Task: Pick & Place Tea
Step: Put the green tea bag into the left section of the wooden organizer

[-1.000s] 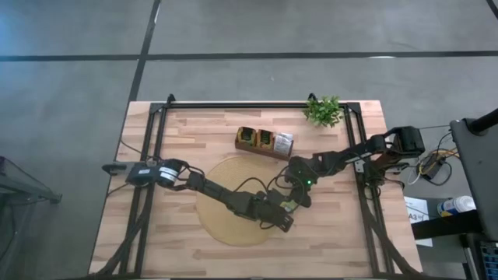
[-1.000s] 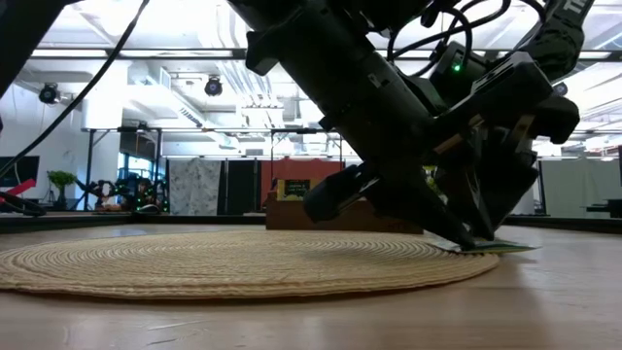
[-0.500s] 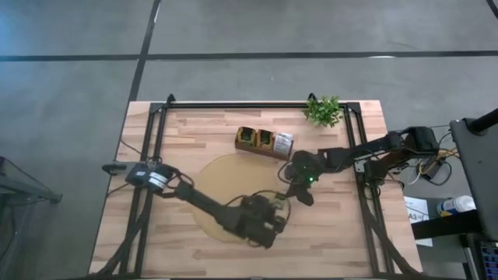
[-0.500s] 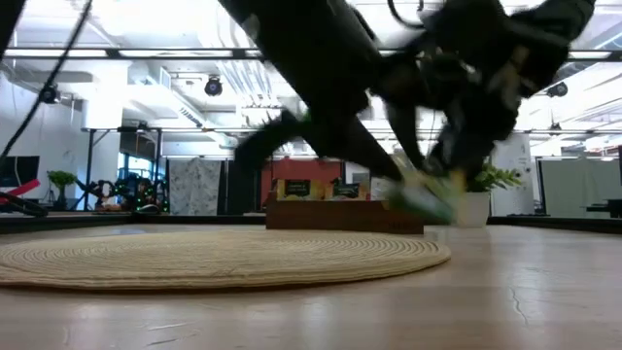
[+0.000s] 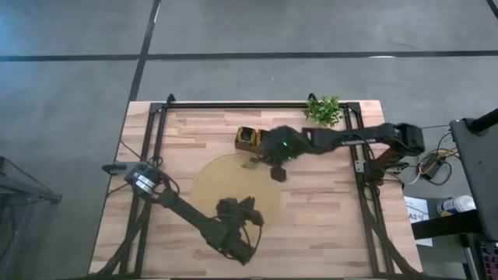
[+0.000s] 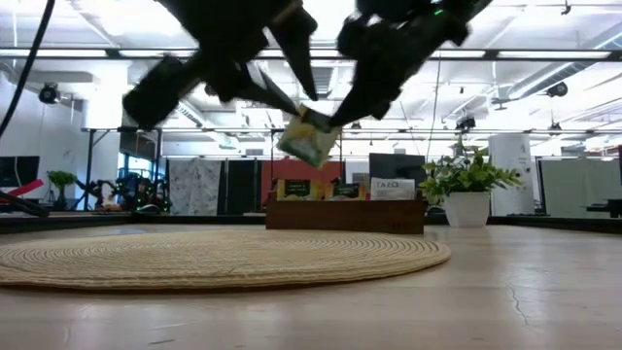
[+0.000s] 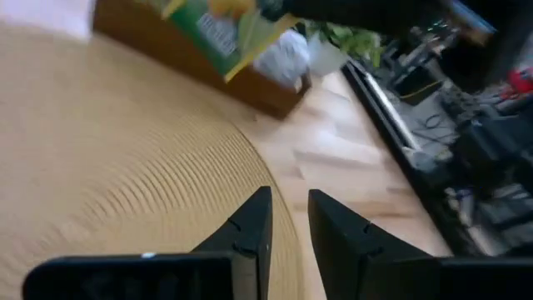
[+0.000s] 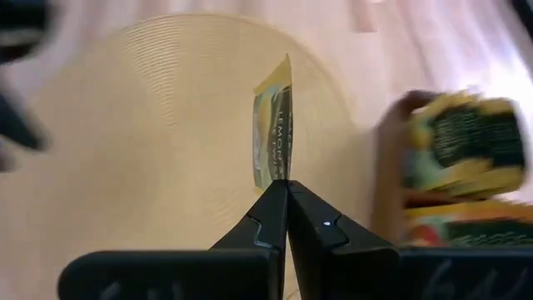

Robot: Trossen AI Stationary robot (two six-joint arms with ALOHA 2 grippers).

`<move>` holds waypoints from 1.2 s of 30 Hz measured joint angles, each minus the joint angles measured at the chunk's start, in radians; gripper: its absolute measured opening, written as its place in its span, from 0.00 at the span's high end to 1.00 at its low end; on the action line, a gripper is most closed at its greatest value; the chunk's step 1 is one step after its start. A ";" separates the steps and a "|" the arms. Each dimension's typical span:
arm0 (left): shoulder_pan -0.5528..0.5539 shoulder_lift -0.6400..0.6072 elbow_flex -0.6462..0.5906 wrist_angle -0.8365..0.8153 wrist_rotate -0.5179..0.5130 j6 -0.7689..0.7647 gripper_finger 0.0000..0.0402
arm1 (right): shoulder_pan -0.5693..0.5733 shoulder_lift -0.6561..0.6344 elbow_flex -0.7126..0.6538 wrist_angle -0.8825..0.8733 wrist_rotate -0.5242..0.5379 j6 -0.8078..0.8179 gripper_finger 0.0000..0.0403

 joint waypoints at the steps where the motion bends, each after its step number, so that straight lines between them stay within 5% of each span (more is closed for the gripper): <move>1: 0.005 -0.012 0.000 -0.039 0.003 0.000 0.81 | -0.019 0.027 0.029 -0.008 0.000 -0.004 0.98; 7: 0.038 -0.135 -0.058 -0.223 0.018 0.000 0.81 | -0.112 0.181 0.198 -0.107 0.063 -0.063 0.98; 15: 0.052 -0.477 -0.435 -0.176 0.047 0.074 0.81 | -0.150 0.343 0.422 -0.261 0.177 -0.175 0.98; 24: 0.073 -0.909 -0.902 0.400 0.058 0.256 0.81 | -0.152 0.454 0.570 -0.414 0.270 -0.232 0.98; 30: 0.141 -1.066 -1.124 0.813 0.196 0.463 0.81 | -0.145 0.482 0.581 -0.428 0.287 -0.201 0.98; 36: 0.226 -1.149 -1.235 0.889 0.364 0.502 0.81 | -0.145 0.505 0.578 -0.425 0.240 -0.159 0.98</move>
